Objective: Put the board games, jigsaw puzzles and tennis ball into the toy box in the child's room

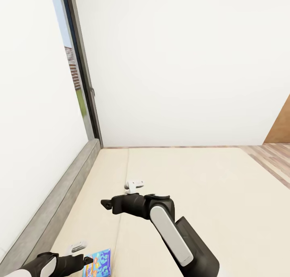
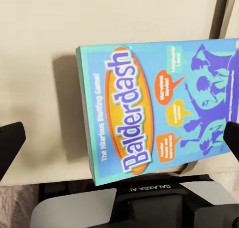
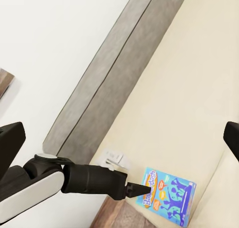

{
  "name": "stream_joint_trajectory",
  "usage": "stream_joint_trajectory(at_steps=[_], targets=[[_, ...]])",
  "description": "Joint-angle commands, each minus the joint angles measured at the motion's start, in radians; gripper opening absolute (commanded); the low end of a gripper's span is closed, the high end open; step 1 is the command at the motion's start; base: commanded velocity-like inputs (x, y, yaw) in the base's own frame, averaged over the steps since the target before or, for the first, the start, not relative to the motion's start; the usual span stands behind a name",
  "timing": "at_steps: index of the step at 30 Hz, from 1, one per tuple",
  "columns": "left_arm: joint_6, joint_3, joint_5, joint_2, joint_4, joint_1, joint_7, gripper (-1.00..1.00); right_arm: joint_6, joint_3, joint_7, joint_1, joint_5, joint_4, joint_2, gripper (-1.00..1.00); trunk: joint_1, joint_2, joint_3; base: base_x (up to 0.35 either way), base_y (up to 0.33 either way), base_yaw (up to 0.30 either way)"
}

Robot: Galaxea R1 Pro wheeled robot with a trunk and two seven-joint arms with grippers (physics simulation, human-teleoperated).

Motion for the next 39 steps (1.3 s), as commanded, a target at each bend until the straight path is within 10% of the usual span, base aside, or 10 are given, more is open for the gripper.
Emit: stream_joint_trajectory(at_steps=[1, 39], targets=[[0.007, -0.007, 0.010, 0.001, -0.001, 0.000, -0.001, 1.00, 0.002, 0.000, -0.010, -0.001, -0.010, -0.001, 0.000, 1.00, 0.000, -0.001, -0.001, 0.029, 0.000, 0.000], [0.002, -0.006, 0.010, 0.001, -0.001, 0.000, -0.001, 1.00, 0.002, 0.006, -0.013, -0.001, -0.010, -0.002, 0.000, 1.00, 0.027, -0.050, -0.023, 0.002, 0.000, 0.000]])
